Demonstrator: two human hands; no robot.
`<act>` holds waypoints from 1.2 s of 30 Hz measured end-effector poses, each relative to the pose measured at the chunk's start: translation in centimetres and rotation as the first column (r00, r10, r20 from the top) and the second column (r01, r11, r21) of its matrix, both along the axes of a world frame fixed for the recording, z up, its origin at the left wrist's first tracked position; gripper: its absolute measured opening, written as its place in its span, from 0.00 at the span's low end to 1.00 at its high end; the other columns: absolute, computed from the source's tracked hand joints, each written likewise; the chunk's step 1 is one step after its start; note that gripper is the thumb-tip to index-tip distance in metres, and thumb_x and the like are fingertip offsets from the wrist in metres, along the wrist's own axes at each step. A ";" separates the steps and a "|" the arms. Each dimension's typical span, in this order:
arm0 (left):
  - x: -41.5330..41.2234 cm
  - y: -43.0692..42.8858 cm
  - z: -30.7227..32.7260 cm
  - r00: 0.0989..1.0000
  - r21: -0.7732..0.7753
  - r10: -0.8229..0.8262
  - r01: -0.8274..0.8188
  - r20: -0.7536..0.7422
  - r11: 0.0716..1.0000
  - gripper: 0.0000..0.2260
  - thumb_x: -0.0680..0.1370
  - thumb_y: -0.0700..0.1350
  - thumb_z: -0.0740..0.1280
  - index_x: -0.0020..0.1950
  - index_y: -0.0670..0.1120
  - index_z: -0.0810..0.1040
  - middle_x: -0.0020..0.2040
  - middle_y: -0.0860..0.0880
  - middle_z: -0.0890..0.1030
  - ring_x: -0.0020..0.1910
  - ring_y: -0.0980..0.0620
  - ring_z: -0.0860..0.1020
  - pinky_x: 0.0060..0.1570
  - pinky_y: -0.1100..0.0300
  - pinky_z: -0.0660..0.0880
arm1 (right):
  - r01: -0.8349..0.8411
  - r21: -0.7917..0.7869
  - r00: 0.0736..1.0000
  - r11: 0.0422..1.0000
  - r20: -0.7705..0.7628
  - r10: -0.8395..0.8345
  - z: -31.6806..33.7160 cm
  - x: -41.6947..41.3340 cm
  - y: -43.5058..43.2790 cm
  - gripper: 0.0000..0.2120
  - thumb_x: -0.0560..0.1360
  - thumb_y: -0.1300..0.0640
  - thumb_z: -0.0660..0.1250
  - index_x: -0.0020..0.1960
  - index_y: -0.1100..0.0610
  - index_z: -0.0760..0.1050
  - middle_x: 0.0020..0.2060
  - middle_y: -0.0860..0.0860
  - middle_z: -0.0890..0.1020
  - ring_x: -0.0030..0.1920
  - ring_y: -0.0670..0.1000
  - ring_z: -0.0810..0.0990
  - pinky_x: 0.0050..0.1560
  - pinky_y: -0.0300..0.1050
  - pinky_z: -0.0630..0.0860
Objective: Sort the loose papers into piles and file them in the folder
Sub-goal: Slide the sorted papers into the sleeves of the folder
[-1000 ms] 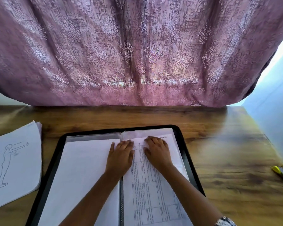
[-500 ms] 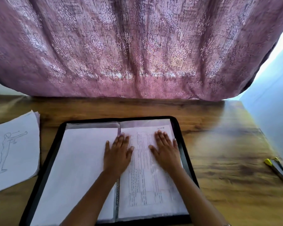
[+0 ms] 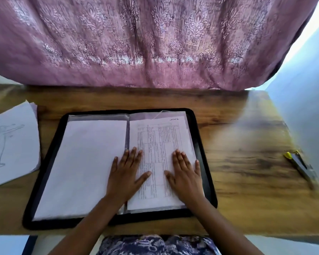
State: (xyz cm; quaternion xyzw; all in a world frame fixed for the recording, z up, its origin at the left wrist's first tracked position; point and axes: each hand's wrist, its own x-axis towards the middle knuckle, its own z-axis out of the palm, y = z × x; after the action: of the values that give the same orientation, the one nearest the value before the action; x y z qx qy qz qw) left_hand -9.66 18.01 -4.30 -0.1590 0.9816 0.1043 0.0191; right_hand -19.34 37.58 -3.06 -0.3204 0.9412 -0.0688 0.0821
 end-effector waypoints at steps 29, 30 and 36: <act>-6.9 -8.1 1.8 0.999 -0.073 -0.047 0.047 0.006 0.996 0.30 0.77 0.60 0.47 0.73 0.50 0.69 0.73 0.49 0.70 0.71 0.47 0.68 0.62 0.46 0.66 | -0.395 -0.005 0.916 0.919 0.078 0.394 0.8 -3.8 -5.7 0.38 0.74 0.31 0.38 0.78 0.49 0.40 0.77 0.45 0.41 0.77 0.48 0.39 0.76 0.55 0.41; -6.9 -8.2 1.6 0.999 -0.078 -0.047 0.046 -0.007 0.996 0.30 0.77 0.61 0.45 0.74 0.52 0.67 0.74 0.50 0.68 0.73 0.48 0.66 0.63 0.47 0.65 | -0.312 -0.009 0.948 0.950 0.072 0.311 0.4 -5.1 -4.2 0.38 0.74 0.31 0.37 0.78 0.49 0.39 0.76 0.45 0.40 0.77 0.47 0.39 0.76 0.55 0.41; -7.2 -8.6 0.5 0.999 -0.046 -0.052 0.051 -0.015 0.998 0.34 0.75 0.64 0.40 0.78 0.51 0.59 0.78 0.50 0.59 0.77 0.49 0.56 0.71 0.47 0.55 | -0.215 -0.016 0.977 0.977 0.013 0.215 2.1 -9.1 -6.4 0.40 0.75 0.31 0.39 0.78 0.55 0.43 0.77 0.49 0.45 0.77 0.48 0.42 0.76 0.56 0.39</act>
State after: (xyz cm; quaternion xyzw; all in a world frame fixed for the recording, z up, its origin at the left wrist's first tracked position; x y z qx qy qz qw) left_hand -16.89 9.41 -3.75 -0.1332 0.9876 0.0826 0.0101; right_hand -28.42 31.18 -1.00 -0.4203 0.8999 -0.0688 0.0937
